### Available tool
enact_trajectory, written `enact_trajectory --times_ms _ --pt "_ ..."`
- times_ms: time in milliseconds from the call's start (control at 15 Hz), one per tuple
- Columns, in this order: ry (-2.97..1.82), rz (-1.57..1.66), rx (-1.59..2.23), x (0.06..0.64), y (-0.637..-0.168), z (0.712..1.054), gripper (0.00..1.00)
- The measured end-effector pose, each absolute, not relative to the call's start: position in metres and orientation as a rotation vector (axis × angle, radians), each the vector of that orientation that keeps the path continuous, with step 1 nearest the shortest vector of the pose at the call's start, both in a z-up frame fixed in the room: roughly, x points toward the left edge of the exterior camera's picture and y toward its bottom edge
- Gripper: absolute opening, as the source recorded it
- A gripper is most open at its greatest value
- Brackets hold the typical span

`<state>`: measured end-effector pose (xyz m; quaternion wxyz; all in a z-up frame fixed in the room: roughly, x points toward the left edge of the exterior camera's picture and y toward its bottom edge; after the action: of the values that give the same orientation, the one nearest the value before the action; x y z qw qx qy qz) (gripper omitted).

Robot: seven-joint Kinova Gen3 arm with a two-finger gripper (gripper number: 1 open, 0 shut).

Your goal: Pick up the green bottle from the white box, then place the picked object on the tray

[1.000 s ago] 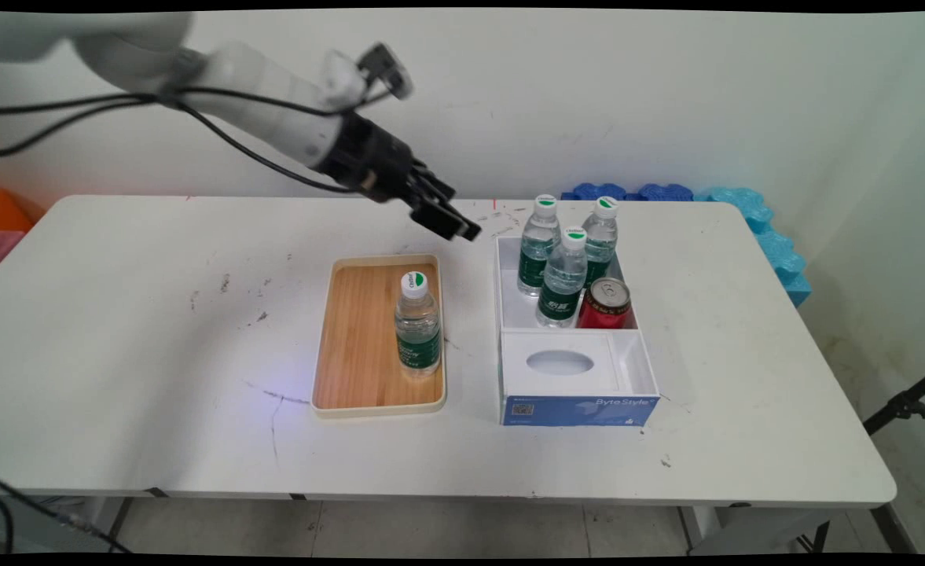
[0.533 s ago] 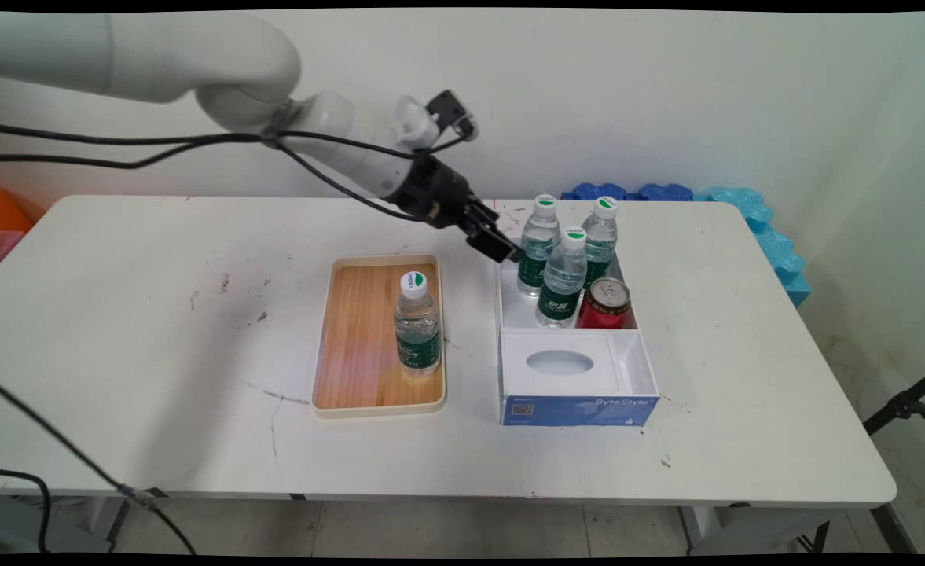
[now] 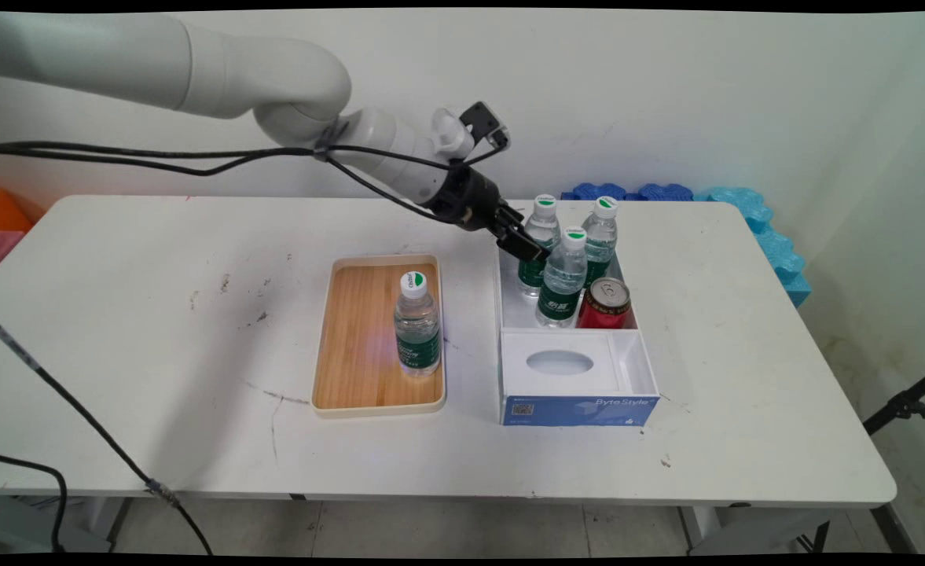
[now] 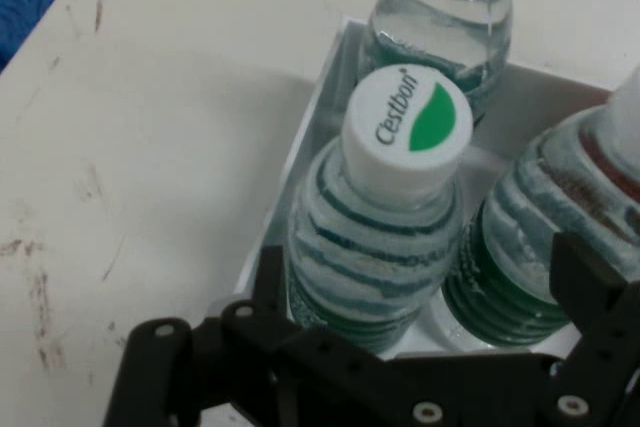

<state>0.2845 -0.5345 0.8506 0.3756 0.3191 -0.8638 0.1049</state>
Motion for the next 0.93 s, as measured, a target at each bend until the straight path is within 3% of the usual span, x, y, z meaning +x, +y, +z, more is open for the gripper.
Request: enact_trajectory --times_ms 533,600,933 --pt "-2.223 0.274 0.799 0.276 -0.545 0.835 1.00" --pt "-2.223 0.275 0.798 0.275 -0.546 0.834 0.00" --pt "-2.225 0.283 0.793 0.273 -0.549 0.829 0.00"
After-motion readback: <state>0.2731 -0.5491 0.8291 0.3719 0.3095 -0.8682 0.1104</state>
